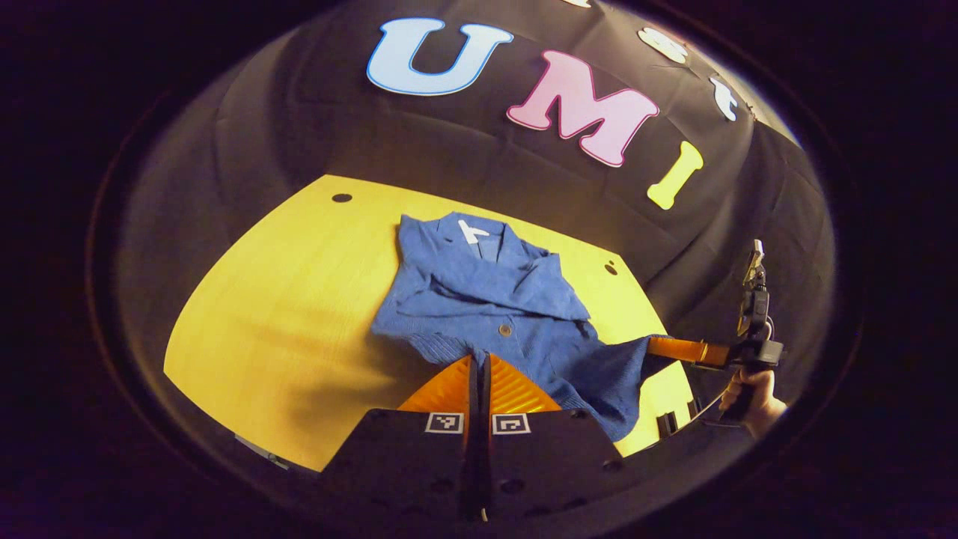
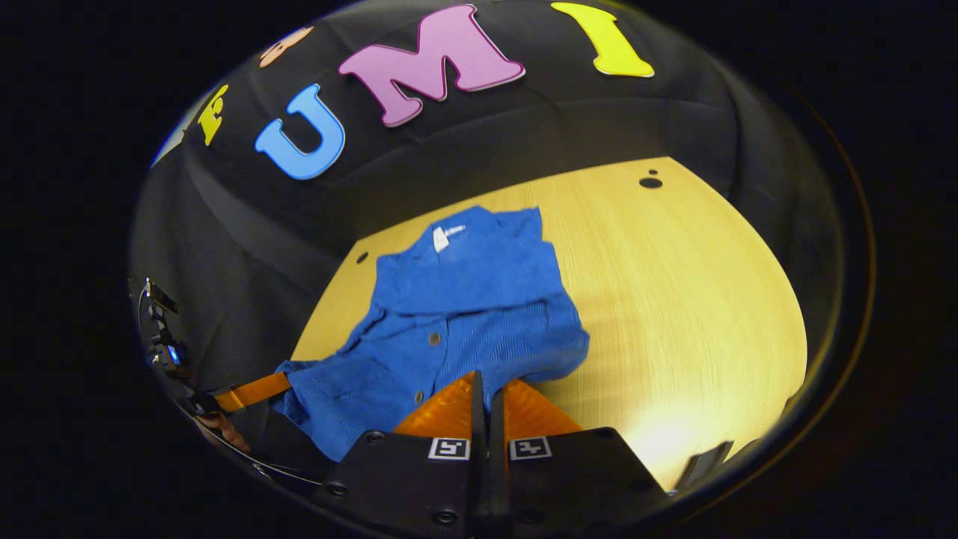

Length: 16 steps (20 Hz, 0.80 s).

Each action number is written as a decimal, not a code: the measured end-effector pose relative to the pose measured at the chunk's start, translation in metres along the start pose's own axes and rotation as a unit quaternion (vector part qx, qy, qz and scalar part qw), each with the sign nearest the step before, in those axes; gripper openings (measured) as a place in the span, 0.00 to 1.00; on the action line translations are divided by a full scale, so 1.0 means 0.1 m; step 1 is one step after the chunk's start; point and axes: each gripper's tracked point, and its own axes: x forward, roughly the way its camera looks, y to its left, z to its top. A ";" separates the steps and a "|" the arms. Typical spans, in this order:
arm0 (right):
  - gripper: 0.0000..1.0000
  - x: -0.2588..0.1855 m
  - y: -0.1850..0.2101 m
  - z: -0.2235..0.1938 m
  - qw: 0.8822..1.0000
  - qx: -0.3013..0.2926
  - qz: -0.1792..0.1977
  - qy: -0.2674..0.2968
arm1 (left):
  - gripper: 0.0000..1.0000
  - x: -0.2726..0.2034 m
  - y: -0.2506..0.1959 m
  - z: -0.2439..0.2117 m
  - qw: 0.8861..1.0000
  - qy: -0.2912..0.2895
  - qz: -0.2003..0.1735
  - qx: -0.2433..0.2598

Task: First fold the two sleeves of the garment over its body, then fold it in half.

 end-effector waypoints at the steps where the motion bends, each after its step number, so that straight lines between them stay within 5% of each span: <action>1: 0.05 0.09 0.02 0.22 1.000 -0.002 0.004 -0.011 | 0.00 0.05 0.00 0.22 1.000 -0.011 0.001 0.002; 8: 0.04 0.89 0.22 1.57 0.996 -0.007 0.030 -0.087 | 0.00 0.92 0.23 1.67 0.997 -0.078 0.007 0.022; 14: 0.04 2.03 -0.04 2.27 0.993 -0.015 -0.005 -0.120 | 0.00 2.21 0.71 2.43 0.993 -0.110 0.027 0.027; 16: 0.04 2.40 -0.20 2.30 0.994 -0.018 -0.018 -0.110 | 0.00 2.63 0.96 2.48 0.993 -0.100 0.059 0.023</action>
